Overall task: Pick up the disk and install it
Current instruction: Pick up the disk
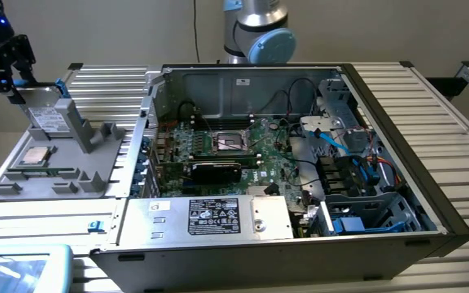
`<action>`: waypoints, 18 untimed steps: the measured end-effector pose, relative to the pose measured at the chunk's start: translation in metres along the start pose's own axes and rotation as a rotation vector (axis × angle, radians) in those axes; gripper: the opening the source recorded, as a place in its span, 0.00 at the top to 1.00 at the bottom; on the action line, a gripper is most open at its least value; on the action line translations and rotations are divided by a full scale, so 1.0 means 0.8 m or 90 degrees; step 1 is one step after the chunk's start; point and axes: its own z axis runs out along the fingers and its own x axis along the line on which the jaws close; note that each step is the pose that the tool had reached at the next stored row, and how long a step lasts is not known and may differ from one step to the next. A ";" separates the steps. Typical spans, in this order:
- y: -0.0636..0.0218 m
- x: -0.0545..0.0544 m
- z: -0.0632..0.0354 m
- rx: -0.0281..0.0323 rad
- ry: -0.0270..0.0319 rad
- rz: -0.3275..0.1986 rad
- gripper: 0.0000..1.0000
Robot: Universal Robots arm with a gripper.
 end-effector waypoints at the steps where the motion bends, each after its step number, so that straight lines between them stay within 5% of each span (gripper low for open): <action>1: 0.000 -0.001 0.002 0.0000 -0.0001 0.000 0.37; 10: 0.002 -0.005 0.016 -0.0001 0.0001 -0.001 0.37; 18: 0.002 -0.006 0.031 0.0033 -0.0002 -0.001 0.37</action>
